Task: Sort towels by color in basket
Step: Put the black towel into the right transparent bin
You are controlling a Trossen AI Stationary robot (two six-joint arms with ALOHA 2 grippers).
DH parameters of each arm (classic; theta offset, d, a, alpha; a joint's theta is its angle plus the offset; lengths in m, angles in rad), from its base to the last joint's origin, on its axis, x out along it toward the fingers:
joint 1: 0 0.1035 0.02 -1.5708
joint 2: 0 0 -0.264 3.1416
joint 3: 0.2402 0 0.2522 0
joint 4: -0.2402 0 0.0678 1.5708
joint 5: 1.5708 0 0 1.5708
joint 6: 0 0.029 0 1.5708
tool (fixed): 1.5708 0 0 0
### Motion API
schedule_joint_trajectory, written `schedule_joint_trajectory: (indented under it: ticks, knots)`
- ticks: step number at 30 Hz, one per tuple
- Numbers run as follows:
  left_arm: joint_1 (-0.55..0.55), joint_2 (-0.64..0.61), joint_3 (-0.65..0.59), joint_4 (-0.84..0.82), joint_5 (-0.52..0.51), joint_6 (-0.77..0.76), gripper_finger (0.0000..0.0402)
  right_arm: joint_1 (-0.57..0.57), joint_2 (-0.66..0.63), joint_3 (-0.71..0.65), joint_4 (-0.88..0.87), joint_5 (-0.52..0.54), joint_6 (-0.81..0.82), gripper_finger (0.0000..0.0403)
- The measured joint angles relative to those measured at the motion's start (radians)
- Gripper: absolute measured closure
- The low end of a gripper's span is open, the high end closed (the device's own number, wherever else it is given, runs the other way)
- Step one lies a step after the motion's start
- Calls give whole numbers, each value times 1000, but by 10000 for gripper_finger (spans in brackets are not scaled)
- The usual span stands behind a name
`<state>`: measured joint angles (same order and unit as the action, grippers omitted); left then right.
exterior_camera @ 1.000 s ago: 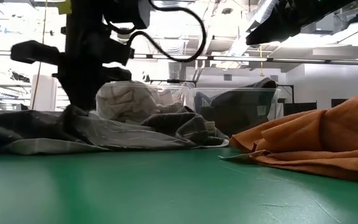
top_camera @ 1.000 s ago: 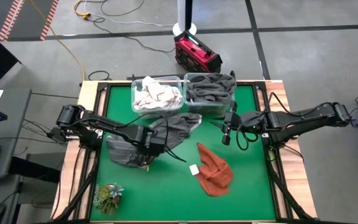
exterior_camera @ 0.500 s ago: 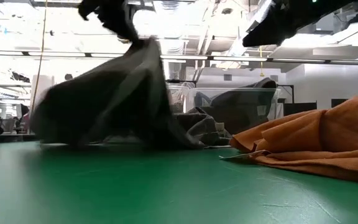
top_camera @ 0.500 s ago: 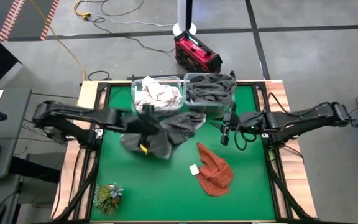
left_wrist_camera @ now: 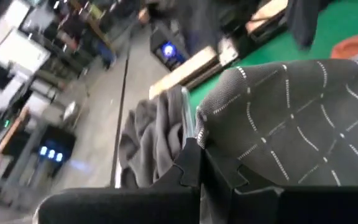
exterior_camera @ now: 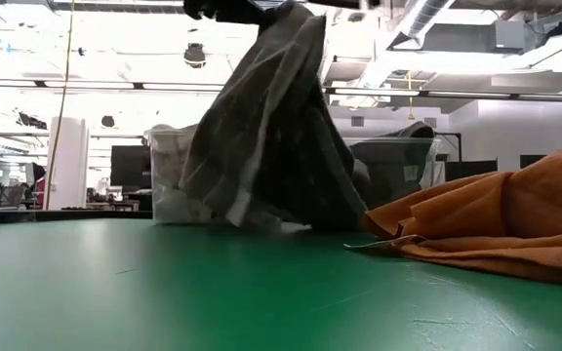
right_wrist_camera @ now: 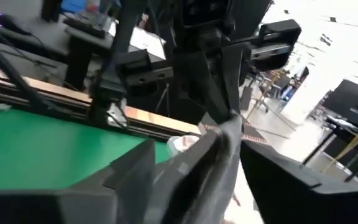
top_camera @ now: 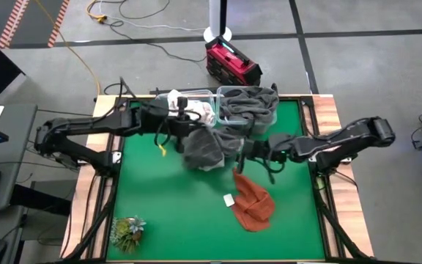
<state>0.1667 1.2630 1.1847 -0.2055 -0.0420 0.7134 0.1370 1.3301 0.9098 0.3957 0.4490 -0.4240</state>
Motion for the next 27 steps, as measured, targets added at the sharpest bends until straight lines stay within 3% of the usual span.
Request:
schedule_joint_trajectory:
  ticks: [3, 7, 16, 22, 27]
  knots:
    - [10, 11, 0, 55, 71, 59, 401, -27, 76, 89, -36, 1, -5, 104]
    - [-4, 14, -1, 119, 89, 79, 401, -62, 156, 180, -92, 1, 11, 79]
    - [-35, -3, 4, 296, 223, 14, 401, -122, 229, 233, -47, 6, 86, 92]
    - [-36, -43, 10, 402, 218, -35, 401, -102, 227, 234, -48, -11, 79, 163]
    - [-36, -55, 12, 470, 196, -112, 401, -94, 228, 234, -50, -14, 73, 301]
